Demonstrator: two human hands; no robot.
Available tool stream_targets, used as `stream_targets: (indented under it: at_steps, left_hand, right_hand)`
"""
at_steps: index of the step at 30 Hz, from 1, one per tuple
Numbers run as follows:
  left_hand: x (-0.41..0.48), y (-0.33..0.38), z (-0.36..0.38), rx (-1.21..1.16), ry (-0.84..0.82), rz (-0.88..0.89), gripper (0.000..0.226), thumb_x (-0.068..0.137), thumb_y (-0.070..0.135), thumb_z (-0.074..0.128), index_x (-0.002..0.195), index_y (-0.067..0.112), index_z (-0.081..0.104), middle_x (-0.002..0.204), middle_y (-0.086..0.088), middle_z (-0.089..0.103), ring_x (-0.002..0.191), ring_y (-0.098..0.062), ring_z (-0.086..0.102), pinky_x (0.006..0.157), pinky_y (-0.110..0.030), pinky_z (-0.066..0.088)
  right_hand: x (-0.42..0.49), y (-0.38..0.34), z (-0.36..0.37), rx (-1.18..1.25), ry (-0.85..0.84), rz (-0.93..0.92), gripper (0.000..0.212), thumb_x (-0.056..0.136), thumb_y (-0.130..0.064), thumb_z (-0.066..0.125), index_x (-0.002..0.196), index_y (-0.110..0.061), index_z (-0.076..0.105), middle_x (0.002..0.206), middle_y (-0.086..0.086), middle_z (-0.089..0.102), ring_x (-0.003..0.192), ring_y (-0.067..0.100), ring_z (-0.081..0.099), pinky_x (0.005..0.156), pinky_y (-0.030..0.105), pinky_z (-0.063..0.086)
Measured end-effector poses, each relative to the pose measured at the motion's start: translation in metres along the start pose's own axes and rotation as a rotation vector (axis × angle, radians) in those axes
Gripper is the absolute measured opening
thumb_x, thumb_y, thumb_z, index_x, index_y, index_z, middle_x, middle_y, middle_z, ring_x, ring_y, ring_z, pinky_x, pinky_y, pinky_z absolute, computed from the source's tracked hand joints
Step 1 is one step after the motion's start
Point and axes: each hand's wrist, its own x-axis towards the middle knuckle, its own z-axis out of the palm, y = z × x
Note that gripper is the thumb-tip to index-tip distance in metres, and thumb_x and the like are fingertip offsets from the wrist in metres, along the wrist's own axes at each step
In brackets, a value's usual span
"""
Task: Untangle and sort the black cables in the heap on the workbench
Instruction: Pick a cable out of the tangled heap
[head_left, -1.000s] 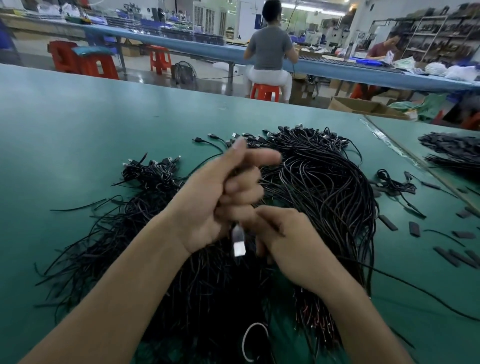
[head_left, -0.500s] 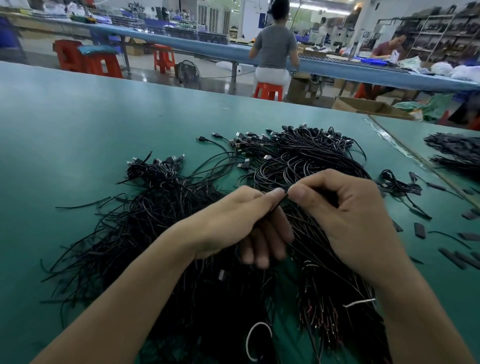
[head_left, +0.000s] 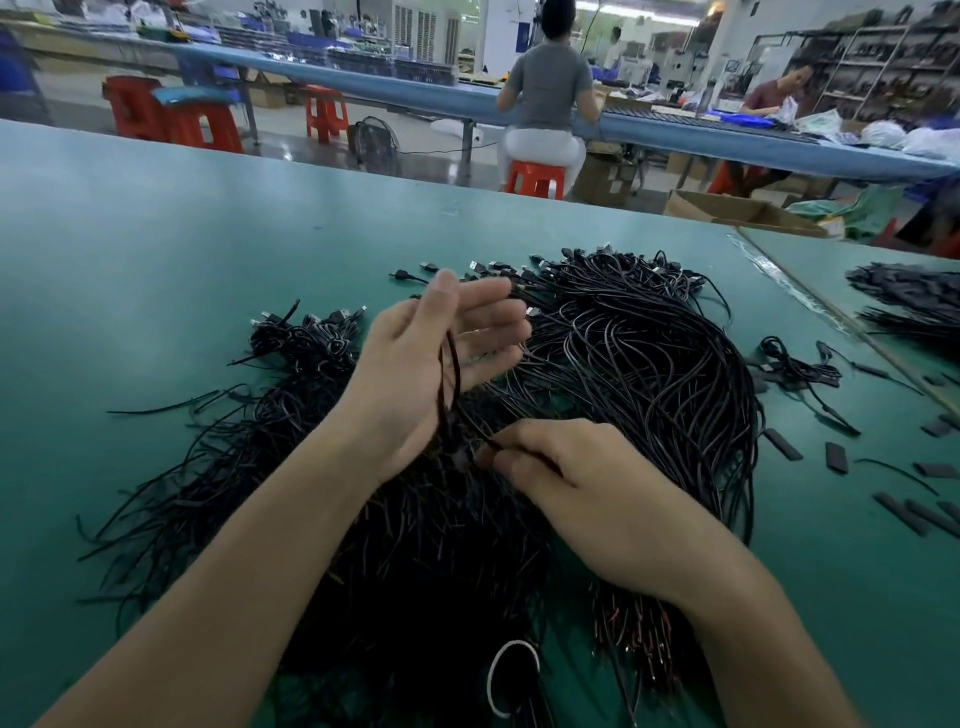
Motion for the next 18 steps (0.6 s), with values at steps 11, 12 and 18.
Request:
stream_targets:
  at_steps: [11,12,18]
  left_hand:
    - [-0.020,0.003,0.018,0.512,-0.452,-0.398,0.075,0.098,0.065,0.028,0.052,0.016,0.061,0.038,0.008,0.033,0.031,-0.008,0.030,0.035,-0.016,0.032]
    - [-0.021,0.008,0.017,0.373,-0.492,-0.433,0.072,0.096,0.067,0.031,0.051,0.017,0.056,0.038,0.009,0.029,0.031,-0.006,0.026,0.033,-0.015,0.028]
    - [-0.015,0.023,0.013,-0.334,-0.441,-0.345,0.051,0.101,0.040,0.040,0.059,0.018,0.058,0.043,0.010,0.040,0.033,0.000,0.039,0.035,-0.016,0.037]
  right_hand:
    - [-0.002,0.011,-0.030,0.266,0.543,-0.187,0.020,0.078,-0.047,0.070,0.075,-0.028,0.075,0.062,-0.009,0.067,0.053,0.002,0.053,0.050,0.018,0.043]
    - [-0.001,0.012,-0.027,0.313,0.556,-0.173,0.022,0.079,-0.047,0.070,0.078,-0.026,0.075,0.056,-0.007,0.061,0.049,0.003,0.045,0.044,0.019,0.037]
    - [0.007,0.010,-0.004,0.207,0.274,0.002,0.027,0.099,-0.037,0.055,0.078,-0.043,0.070,0.052,-0.010,0.054,0.042,0.004,0.037,0.041,0.022,0.029]
